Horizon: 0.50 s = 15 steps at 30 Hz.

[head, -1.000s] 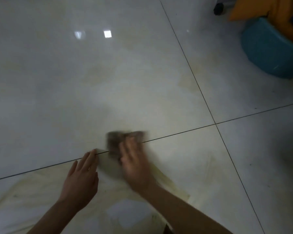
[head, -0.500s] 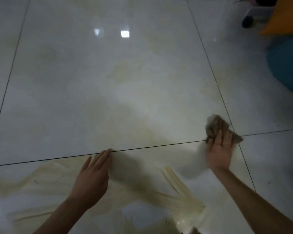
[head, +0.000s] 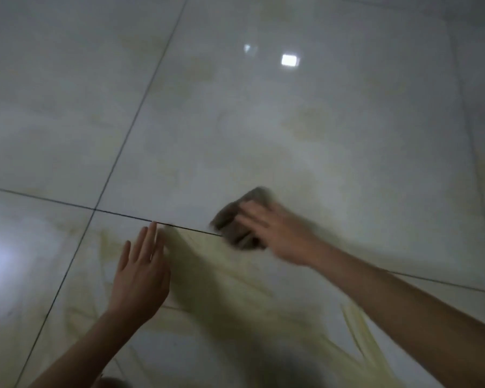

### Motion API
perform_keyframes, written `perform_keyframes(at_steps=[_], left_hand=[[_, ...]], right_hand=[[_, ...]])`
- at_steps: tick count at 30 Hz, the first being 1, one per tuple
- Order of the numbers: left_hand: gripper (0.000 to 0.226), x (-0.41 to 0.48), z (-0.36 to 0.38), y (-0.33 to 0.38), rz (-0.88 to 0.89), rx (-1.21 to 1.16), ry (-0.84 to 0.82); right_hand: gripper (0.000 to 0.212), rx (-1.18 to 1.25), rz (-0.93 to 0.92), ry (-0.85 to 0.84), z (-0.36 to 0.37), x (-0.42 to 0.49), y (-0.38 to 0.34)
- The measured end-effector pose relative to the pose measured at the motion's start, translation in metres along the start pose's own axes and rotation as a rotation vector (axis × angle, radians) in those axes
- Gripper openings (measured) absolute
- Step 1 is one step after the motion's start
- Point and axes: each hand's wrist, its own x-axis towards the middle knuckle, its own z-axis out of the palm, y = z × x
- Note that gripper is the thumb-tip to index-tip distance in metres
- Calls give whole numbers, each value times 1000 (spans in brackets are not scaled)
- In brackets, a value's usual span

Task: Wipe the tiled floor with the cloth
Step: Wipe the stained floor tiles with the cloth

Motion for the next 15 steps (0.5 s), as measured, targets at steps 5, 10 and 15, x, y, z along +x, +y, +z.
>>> perform_keyframes(at_steps=[5,10,15], left_hand=[[80,-7,12,-51,-136,-60,13],[80,-23,21,-81,-234,-106,-13],[75,-25,22,-103,-350,-120,-18]], right_hand=[[48,157,890,220,-5,16,50],[49,147,612,291,34,67,-107],[48,185,-159,25,46,112,-193]])
